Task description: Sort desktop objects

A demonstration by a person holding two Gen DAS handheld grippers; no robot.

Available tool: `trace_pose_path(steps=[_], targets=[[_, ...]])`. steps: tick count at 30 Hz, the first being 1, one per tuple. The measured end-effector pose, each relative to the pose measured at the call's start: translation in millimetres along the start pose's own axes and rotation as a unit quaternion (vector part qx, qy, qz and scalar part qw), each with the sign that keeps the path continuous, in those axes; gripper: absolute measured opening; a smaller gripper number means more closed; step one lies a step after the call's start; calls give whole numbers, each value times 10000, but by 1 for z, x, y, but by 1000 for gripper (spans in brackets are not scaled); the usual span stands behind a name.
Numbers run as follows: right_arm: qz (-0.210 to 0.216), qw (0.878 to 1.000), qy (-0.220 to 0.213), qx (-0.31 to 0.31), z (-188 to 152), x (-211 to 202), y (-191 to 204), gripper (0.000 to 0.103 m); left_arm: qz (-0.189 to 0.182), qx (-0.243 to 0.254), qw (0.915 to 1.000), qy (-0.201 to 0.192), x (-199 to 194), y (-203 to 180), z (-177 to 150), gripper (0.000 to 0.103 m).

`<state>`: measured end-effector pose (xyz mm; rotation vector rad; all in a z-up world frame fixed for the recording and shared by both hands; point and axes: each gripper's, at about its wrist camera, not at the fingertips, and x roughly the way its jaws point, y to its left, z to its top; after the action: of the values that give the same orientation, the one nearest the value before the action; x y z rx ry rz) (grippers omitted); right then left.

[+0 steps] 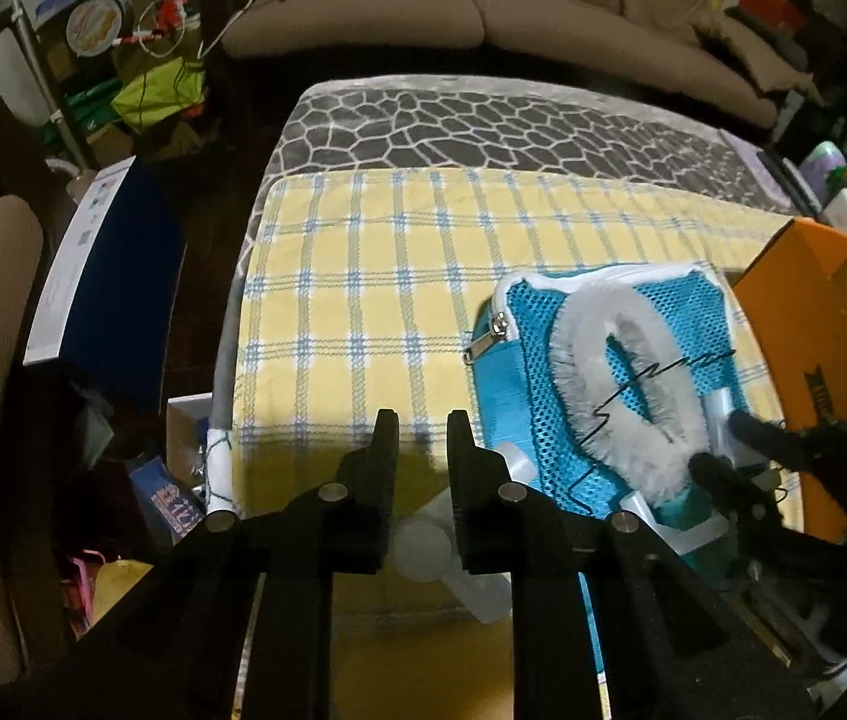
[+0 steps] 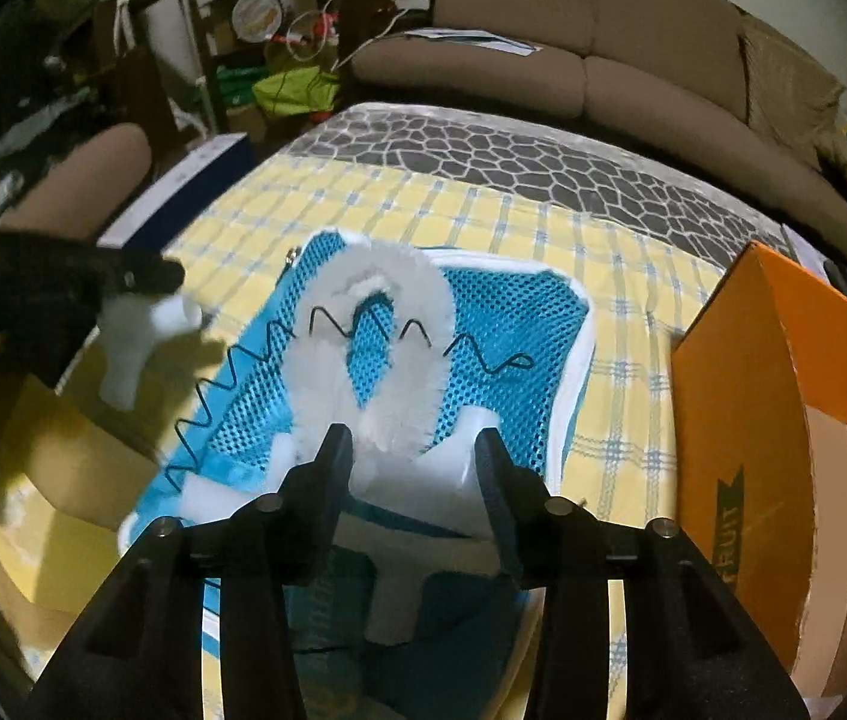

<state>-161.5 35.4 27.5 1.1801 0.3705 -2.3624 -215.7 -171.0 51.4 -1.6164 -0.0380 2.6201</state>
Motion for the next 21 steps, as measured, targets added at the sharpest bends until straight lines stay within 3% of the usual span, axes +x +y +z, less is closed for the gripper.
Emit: trace_pose_path(steps=[1, 6, 10, 14, 17, 21], targets=[[68, 10000, -10, 1, 0, 2, 0, 20, -11, 3, 10000, 1, 0, -1, 0, 15], [689, 9957, -140, 605, 2, -4, -14, 4, -141, -59, 9999, -37, -5, 0, -1, 15], [1196, 9855, -445, 1118, 11, -29, -32, 4, -254, -94, 9995, -164, -17, 0, 1, 15], [1374, 9816, -621, 1170, 17, -50, -35, 4, -368, -95, 9989, -279, -30, -5, 1, 15], [1414, 9865, -422, 707, 16, -50, -19, 10, -366, -47, 9988, -330, -38, -9, -1, 15], [1536, 9864, -60, 574, 7, -37, -2, 19, -430, -53, 9984, -353, -43, -14, -4, 15]])
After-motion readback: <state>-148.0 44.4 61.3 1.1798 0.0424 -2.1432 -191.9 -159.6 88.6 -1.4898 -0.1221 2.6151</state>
